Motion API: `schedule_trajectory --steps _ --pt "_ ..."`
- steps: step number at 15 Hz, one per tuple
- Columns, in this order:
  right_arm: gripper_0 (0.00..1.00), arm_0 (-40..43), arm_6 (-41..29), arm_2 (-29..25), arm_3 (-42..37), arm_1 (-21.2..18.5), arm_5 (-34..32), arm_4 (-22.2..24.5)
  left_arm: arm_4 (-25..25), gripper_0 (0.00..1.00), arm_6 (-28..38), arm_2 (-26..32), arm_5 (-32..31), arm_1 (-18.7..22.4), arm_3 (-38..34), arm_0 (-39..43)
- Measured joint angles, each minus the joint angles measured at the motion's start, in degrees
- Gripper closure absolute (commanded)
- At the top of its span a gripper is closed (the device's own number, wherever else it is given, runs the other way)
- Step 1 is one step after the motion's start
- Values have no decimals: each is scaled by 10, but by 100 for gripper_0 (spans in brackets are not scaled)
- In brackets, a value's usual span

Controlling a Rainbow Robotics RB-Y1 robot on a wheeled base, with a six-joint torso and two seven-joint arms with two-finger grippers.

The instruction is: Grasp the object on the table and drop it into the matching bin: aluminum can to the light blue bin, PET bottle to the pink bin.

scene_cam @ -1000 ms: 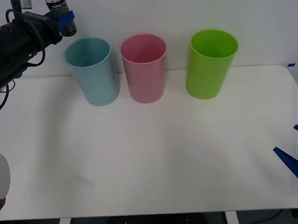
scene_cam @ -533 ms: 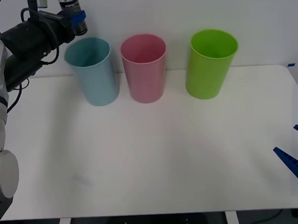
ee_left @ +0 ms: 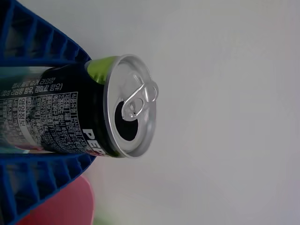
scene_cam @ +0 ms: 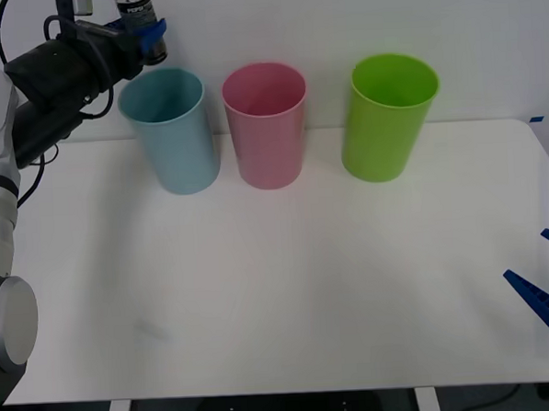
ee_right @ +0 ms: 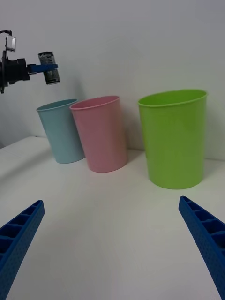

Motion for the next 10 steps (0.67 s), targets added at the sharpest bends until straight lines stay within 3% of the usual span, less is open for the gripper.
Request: schedule_trajectory --steps 10 --pt "0 0 0 0 0 0 0 0 59 0 -5 1 -38 7 0 15"
